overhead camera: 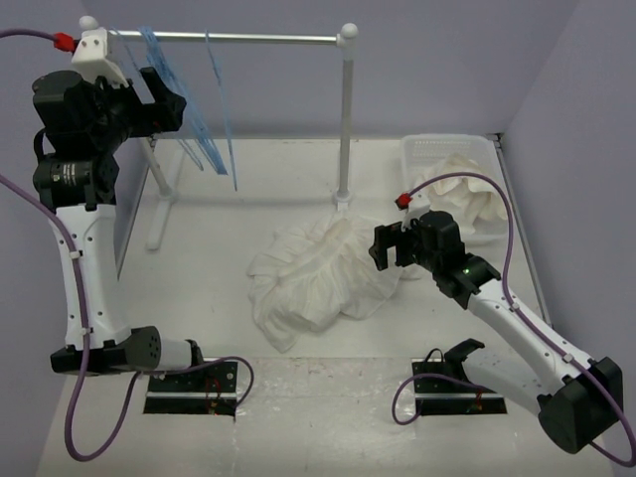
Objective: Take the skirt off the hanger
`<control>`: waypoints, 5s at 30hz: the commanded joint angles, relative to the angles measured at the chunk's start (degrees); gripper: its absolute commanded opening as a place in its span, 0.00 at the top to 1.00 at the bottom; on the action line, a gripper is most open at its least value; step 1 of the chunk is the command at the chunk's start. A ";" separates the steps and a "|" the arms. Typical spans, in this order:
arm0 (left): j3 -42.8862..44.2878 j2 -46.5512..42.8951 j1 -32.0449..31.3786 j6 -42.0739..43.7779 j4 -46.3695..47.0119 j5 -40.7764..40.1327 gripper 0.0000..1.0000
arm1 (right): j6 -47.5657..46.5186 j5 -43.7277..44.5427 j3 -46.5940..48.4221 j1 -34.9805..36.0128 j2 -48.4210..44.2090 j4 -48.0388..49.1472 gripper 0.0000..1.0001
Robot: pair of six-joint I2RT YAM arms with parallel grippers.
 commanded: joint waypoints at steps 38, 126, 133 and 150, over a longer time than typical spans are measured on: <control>-5.22 6.49 -11.04 0.32 1.32 -18.01 0.00 | 0.61 1.06 1.48 -0.08 -0.99 -0.45 0.01; -0.47 12.29 -2.43 17.81 2.73 -6.77 0.12 | 0.52 2.73 1.66 0.01 -0.38 -2.03 0.01; -1.44 10.80 -2.43 17.81 3.43 -8.69 0.44 | 0.35 2.38 1.84 0.01 0.41 -1.68 0.01; -0.03 9.83 -2.52 17.29 3.08 -11.25 0.95 | 0.17 1.94 2.27 0.01 1.38 -2.21 0.01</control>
